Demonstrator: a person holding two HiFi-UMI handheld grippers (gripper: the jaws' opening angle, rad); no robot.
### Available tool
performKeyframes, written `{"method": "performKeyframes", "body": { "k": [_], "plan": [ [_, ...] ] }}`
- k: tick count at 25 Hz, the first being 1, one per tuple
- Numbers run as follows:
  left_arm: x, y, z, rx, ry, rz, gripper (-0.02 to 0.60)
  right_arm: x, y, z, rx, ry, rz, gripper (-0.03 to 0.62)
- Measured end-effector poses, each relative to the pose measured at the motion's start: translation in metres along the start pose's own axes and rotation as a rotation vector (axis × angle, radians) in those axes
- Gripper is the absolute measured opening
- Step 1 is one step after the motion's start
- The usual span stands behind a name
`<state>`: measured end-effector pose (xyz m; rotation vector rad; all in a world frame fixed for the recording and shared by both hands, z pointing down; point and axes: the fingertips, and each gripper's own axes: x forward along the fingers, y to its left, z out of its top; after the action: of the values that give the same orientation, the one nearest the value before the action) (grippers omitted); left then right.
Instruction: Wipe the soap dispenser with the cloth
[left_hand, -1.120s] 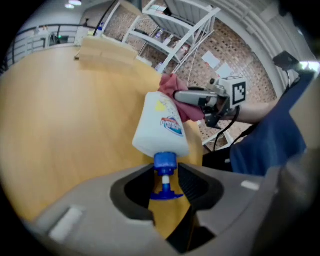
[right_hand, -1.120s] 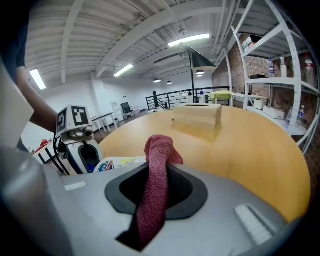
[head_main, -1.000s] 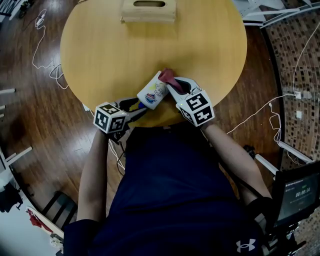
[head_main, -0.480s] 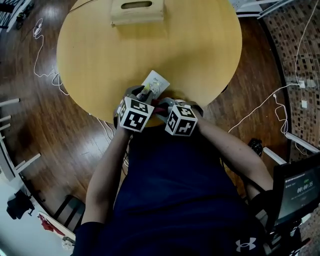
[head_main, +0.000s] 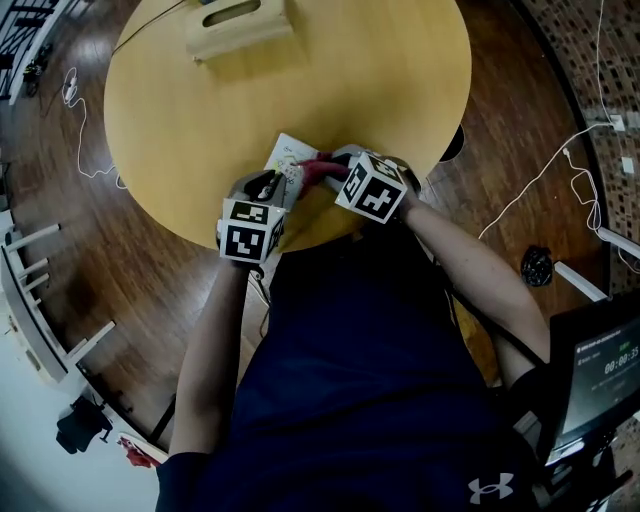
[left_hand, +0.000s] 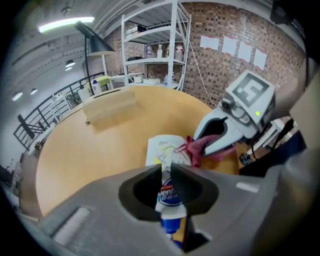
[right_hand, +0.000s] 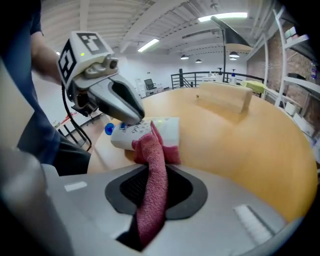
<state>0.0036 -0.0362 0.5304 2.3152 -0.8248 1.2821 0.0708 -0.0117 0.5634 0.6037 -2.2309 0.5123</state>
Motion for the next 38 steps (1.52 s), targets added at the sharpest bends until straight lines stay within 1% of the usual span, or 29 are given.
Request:
{"method": "performKeyframes", "body": {
  "k": [2, 4, 6, 7, 8, 9, 11, 12, 13, 14, 18, 21, 23, 24, 26, 28, 29, 30, 32, 34, 35, 36, 38],
  "plan": [
    [0.001, -0.005, 0.003, 0.004, 0.009, 0.007, 0.057, -0.006, -0.019, -0.006, 0.044, -0.006, -0.038, 0.077],
    [0.000, -0.010, 0.005, -0.029, 0.014, -0.007, 0.057, -0.014, -0.033, -0.008, 0.093, -0.015, -0.097, 0.077],
    [-0.002, -0.001, 0.000, -0.053, 0.002, 0.002, 0.057, -0.024, -0.037, 0.005, 0.144, -0.059, -0.144, 0.077],
    [-0.004, 0.006, -0.004, -0.057, -0.005, 0.009, 0.058, -0.029, -0.029, 0.019, 0.157, -0.099, -0.137, 0.077],
    [-0.008, 0.012, -0.008, -0.059, -0.009, 0.013, 0.058, -0.031, -0.013, 0.035, 0.150, -0.142, -0.100, 0.077],
    [-0.011, 0.015, -0.010, -0.058, -0.011, 0.015, 0.058, -0.030, 0.008, 0.050, 0.116, -0.175, -0.041, 0.077],
    [-0.013, 0.017, -0.011, -0.051, -0.008, 0.021, 0.058, -0.021, 0.046, 0.066, 0.000, -0.186, 0.068, 0.077],
    [-0.011, 0.016, -0.010, -0.045, -0.005, 0.025, 0.058, -0.015, 0.054, 0.066, -0.045, -0.175, 0.094, 0.077],
    [-0.009, 0.014, -0.008, -0.040, -0.002, 0.027, 0.058, -0.009, 0.055, 0.063, -0.064, -0.164, 0.097, 0.077],
    [-0.008, 0.013, -0.008, -0.034, 0.002, 0.028, 0.057, -0.004, 0.048, 0.059, -0.056, -0.157, 0.087, 0.077],
    [0.001, 0.007, -0.004, -0.016, 0.012, 0.024, 0.057, -0.006, -0.001, 0.047, 0.054, -0.181, 0.026, 0.077],
    [0.005, 0.005, -0.002, -0.019, 0.012, 0.031, 0.057, -0.014, -0.042, 0.035, 0.099, -0.162, -0.067, 0.075],
    [0.005, 0.004, 0.000, -0.016, 0.012, 0.031, 0.057, -0.018, -0.071, 0.024, 0.163, -0.134, -0.141, 0.075],
    [0.005, 0.004, 0.000, -0.013, 0.013, 0.029, 0.057, -0.019, -0.082, 0.019, 0.202, -0.132, -0.164, 0.075],
    [0.003, 0.001, 0.002, -0.010, 0.022, 0.022, 0.058, -0.022, -0.095, 0.018, 0.250, -0.145, -0.181, 0.075],
    [0.001, -0.001, 0.001, -0.005, 0.044, 0.015, 0.058, -0.018, -0.092, 0.022, 0.235, -0.141, -0.158, 0.077],
    [0.000, -0.003, 0.001, -0.003, 0.051, 0.013, 0.089, -0.012, -0.086, 0.023, 0.212, -0.128, -0.132, 0.077],
    [-0.001, -0.005, 0.002, -0.003, 0.051, 0.008, 0.168, -0.007, -0.077, 0.022, 0.189, -0.114, -0.100, 0.077],
    [-0.002, -0.013, 0.008, 0.020, 0.049, -0.002, 0.257, -0.001, -0.059, 0.021, 0.166, -0.095, -0.042, 0.077],
    [0.001, -0.020, 0.006, 0.111, 0.085, -0.010, 0.320, -0.001, -0.042, 0.019, 0.175, -0.091, -0.005, 0.077],
    [0.005, -0.022, 0.002, 0.169, 0.116, -0.013, 0.343, -0.003, -0.034, 0.017, 0.183, -0.090, 0.008, 0.077],
    [0.009, -0.024, -0.004, 0.220, 0.152, -0.017, 0.353, -0.005, -0.025, 0.014, 0.188, -0.088, 0.024, 0.077],
    [0.015, -0.027, -0.017, 0.283, 0.222, -0.036, 0.360, -0.008, -0.003, 0.004, 0.178, -0.083, 0.062, 0.077]
  ]
}}
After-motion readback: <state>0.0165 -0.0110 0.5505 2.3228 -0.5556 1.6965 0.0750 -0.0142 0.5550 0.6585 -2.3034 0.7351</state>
